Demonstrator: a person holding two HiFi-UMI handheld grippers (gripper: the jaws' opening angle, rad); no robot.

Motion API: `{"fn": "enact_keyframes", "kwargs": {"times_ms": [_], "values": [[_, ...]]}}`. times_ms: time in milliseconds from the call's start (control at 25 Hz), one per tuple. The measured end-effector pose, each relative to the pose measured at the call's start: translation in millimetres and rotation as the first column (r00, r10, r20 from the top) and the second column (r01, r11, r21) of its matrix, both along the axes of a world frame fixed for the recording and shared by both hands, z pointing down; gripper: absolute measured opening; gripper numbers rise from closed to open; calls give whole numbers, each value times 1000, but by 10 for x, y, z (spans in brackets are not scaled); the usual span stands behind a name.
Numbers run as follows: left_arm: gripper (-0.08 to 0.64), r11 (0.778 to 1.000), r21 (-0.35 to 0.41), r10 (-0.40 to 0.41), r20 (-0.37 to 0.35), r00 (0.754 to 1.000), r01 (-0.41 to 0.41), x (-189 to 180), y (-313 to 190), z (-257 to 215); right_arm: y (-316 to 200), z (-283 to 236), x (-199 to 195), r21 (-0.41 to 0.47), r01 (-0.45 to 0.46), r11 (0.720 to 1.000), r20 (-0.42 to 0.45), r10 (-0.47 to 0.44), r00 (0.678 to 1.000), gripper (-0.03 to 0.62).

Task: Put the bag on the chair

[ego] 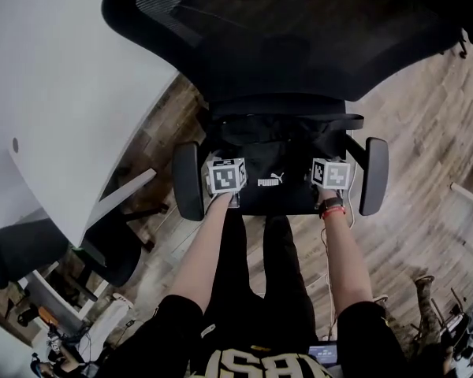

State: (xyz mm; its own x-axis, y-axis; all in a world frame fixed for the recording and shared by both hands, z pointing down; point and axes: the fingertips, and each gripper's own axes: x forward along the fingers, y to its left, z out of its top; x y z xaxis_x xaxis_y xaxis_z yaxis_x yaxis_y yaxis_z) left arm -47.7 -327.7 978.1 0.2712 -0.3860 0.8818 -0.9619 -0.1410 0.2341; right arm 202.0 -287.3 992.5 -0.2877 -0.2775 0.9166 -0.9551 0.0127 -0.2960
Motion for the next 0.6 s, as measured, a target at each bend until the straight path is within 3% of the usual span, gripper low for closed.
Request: {"fn": "enact_keyframes", "kwargs": {"times_ms": [80,160,240,360,600], "values": [[208,1000,-30,-8,-13,1000,8,4,-19,54,-28,29,46,26,-11,1000,-10,11,1000,163],[291,997,-67,-43,-16,999,42,-20,-4,93,-52,31,75,68,-29,997,-16,30,999,268],[316,993,-87,-73,22,997,75,-95,38,98,-49,7,70,100,-54,993,-7,55,998,336],[321,992,-99,-70,57,996,75,-126,128,51,-3,-86,39,122,-102,987,22,100,995,342],[322,995,-73,-61,43,997,64,-113,260,-197,174,-323,-115,145,-202,969,98,189,977,342]]}}
